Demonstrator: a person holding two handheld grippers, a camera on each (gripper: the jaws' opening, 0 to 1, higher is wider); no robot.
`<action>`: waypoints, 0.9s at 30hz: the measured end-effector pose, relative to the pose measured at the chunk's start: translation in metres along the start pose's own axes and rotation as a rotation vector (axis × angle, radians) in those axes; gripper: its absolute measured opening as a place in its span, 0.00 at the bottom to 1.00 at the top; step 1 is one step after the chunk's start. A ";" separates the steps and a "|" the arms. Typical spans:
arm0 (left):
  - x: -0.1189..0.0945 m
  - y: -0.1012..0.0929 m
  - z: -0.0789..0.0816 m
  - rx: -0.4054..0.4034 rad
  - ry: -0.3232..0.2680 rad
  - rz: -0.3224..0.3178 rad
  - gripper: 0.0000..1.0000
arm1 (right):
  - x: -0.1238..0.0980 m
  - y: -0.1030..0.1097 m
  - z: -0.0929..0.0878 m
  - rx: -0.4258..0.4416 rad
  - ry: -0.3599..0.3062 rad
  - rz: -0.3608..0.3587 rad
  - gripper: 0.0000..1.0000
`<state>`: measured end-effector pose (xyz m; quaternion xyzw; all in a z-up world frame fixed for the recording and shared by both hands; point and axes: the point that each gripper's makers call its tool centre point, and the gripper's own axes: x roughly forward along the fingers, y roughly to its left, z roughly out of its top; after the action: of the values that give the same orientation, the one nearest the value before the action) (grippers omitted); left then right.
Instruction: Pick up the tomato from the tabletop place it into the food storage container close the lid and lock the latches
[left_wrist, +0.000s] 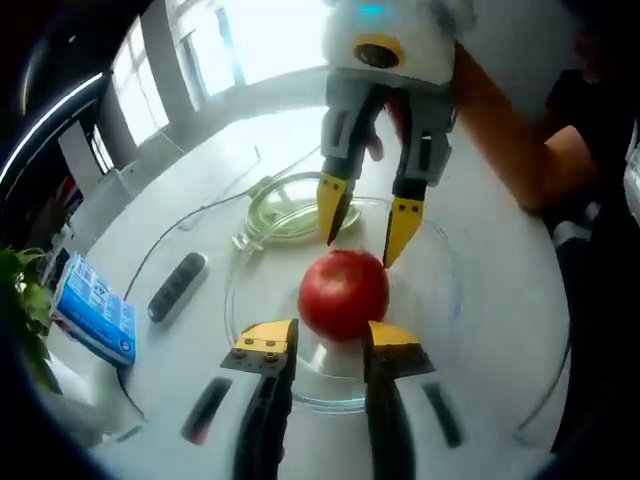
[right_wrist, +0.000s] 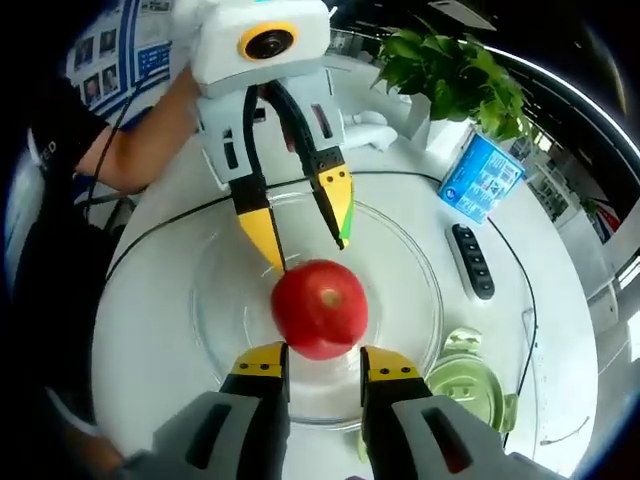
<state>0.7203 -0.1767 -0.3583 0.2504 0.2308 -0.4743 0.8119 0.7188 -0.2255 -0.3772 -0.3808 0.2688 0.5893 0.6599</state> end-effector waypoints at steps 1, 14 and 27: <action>-0.001 0.001 0.003 -0.019 -0.037 0.003 0.15 | 0.000 0.001 0.000 -0.003 0.000 0.003 0.22; -0.010 0.025 0.008 -0.253 -0.346 0.025 0.15 | -0.014 -0.003 0.006 -0.005 -0.105 0.022 0.21; -0.012 0.019 -0.003 -0.212 -0.331 0.022 0.15 | -0.047 -0.026 0.017 0.013 -0.252 -0.098 0.21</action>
<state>0.7314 -0.1591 -0.3502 0.0844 0.1401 -0.4732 0.8656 0.7354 -0.2387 -0.3250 -0.3120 0.1686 0.5980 0.7188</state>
